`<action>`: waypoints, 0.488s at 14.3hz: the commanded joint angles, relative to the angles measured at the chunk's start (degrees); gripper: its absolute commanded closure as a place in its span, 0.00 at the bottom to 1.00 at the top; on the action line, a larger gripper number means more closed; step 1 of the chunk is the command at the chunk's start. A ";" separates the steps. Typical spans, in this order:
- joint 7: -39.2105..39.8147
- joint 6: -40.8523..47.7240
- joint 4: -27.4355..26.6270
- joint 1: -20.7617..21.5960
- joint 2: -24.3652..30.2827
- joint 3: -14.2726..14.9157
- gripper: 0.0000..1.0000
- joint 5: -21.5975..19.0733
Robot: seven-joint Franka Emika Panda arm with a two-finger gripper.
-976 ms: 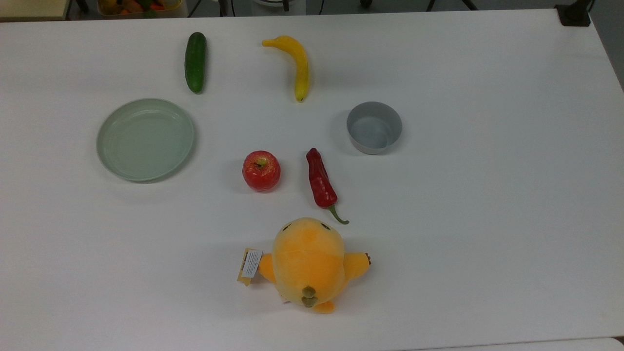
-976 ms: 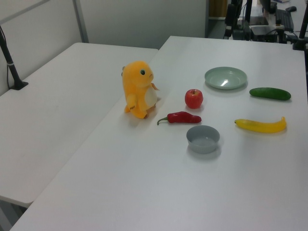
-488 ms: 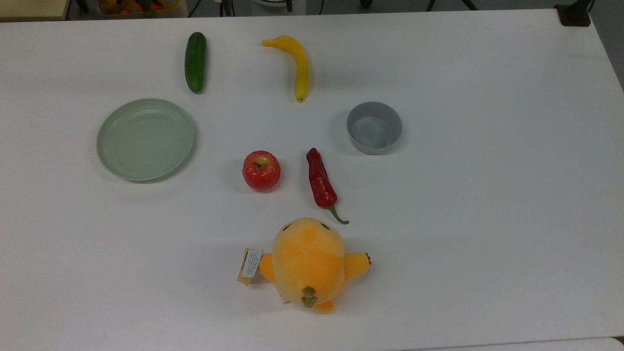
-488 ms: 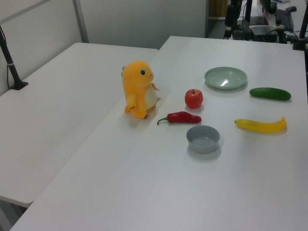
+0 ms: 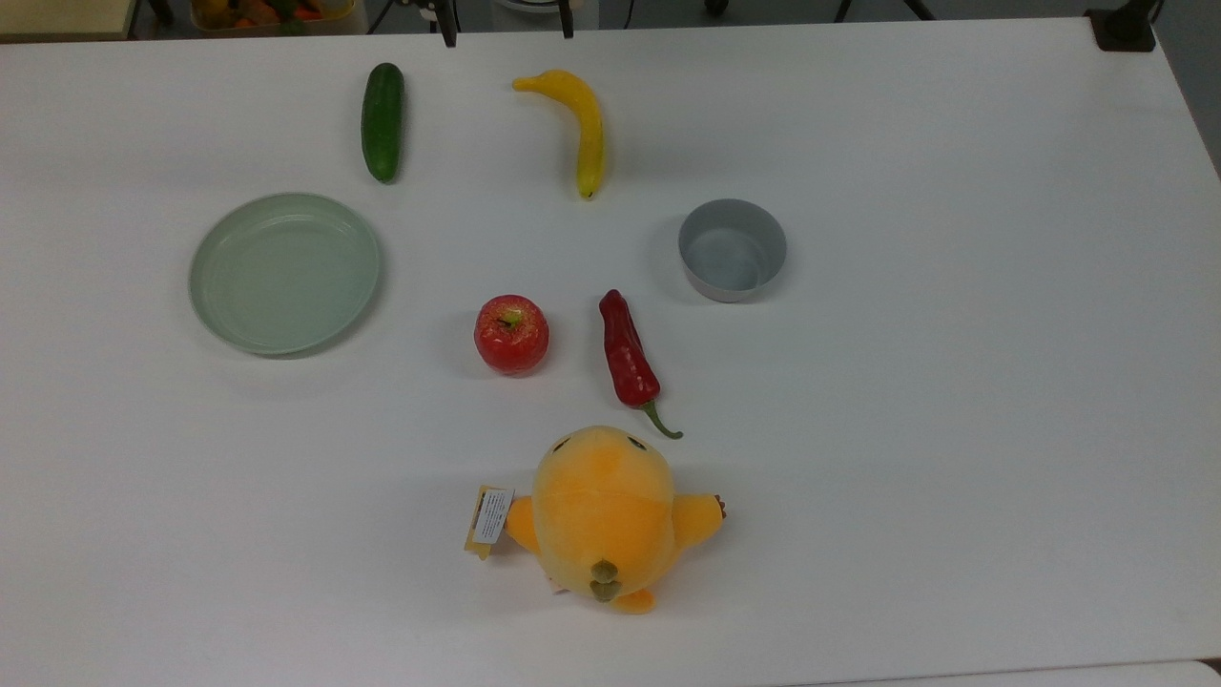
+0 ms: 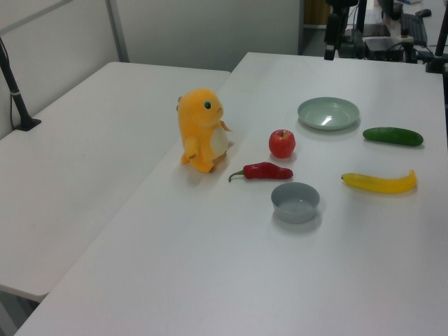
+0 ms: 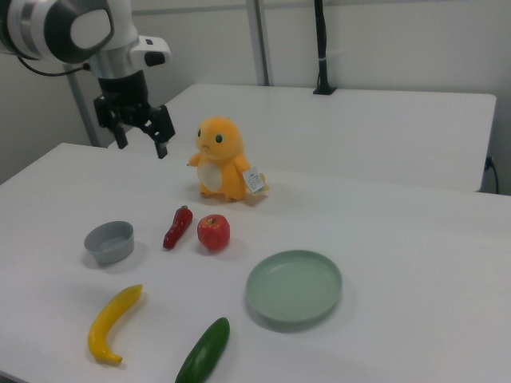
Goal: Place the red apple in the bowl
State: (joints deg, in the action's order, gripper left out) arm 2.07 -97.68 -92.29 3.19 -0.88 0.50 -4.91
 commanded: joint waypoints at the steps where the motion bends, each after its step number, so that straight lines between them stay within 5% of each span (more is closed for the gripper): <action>1: 1.09 -8.21 0.09 0.33 -2.98 0.03 0.00 0.86; 7: 1.88 -18.49 0.18 0.15 -9.66 0.03 0.00 0.95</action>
State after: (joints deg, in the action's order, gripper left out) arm 2.33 -111.81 -92.32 3.18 -6.96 0.48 -4.90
